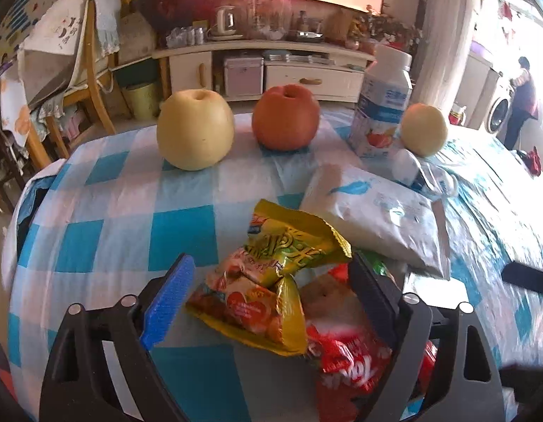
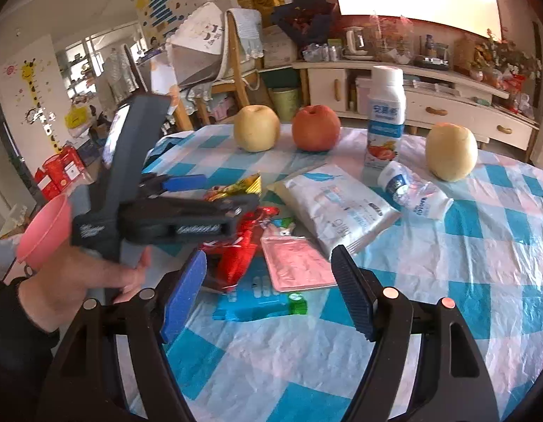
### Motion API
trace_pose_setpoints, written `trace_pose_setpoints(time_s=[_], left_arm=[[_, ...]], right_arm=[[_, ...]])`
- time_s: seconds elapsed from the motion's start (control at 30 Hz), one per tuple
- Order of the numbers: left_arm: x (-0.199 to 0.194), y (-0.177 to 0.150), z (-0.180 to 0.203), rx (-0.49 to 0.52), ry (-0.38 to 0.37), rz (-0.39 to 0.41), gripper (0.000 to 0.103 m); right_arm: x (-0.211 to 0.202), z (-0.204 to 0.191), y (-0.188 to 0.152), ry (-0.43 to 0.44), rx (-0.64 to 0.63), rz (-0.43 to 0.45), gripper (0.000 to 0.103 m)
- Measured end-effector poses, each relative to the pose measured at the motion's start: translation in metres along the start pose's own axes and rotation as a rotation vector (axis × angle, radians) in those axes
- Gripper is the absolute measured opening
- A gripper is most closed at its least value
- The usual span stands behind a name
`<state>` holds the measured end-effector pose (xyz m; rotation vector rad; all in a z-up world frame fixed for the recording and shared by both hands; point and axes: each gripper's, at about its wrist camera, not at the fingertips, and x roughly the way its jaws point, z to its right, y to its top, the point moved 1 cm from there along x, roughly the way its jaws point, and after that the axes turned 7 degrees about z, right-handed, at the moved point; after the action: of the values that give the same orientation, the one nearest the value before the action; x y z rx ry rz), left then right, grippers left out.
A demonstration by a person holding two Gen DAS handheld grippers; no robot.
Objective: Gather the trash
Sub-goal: 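Grasp the yellow snack bag with the left tool, then hold the yellow bag with the left tool while the right tool grasps the red Tele milk bag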
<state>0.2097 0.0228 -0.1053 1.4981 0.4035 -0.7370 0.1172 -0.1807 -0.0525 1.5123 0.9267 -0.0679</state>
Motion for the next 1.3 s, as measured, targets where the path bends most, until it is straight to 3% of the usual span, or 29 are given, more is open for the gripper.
trace_pose_setpoints(time_s=[0.07,0.53,0.6,0.93,1.3], left_arm=[[0.003,0.000,-0.002,-0.001,0.022,-0.011,0.053],[-0.015,0.000,-0.015,-0.020,0.057,0.010,0.029],[-0.019,0.000,-0.018,-0.027,0.054,0.015,0.020],[-0.039,0.005,-0.044,-0.092,0.057,0.051,0.016],[-0.058,0.009,-0.065,-0.130,0.072,0.086,0.015]], right_arm=[[-0.001,-0.001,0.000,0.003,0.000,-0.001,0.075],[0.012,-0.004,-0.001,0.005,-0.014,-0.035,0.075],[0.019,-0.007,0.001,0.005,-0.039,-0.043,0.075],[0.068,-0.034,0.010,0.063,-0.176,-0.105,0.075],[0.101,-0.052,0.006,0.015,-0.276,-0.162,0.070]])
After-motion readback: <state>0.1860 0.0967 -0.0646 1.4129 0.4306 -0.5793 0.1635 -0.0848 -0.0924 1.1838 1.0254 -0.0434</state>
